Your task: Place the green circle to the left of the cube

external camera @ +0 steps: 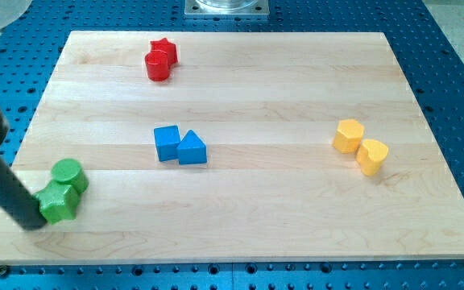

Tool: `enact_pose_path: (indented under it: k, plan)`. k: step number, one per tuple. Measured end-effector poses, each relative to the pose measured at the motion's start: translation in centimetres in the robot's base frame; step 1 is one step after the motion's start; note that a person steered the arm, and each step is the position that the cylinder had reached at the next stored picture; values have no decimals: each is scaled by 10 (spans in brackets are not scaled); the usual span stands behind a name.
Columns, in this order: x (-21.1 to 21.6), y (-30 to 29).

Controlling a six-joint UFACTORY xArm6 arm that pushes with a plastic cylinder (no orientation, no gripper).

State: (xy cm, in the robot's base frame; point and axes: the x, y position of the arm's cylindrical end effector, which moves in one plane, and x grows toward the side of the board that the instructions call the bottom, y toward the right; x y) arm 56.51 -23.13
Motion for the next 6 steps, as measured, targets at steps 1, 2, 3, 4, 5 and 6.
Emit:
enact_pose_path:
  k: [1, 2, 3, 4, 5, 6]
  plan:
    - [-40, 62]
    - [-43, 84]
    - [-12, 25]
    - [-46, -33]
    - [-75, 21]
    - [-67, 107]
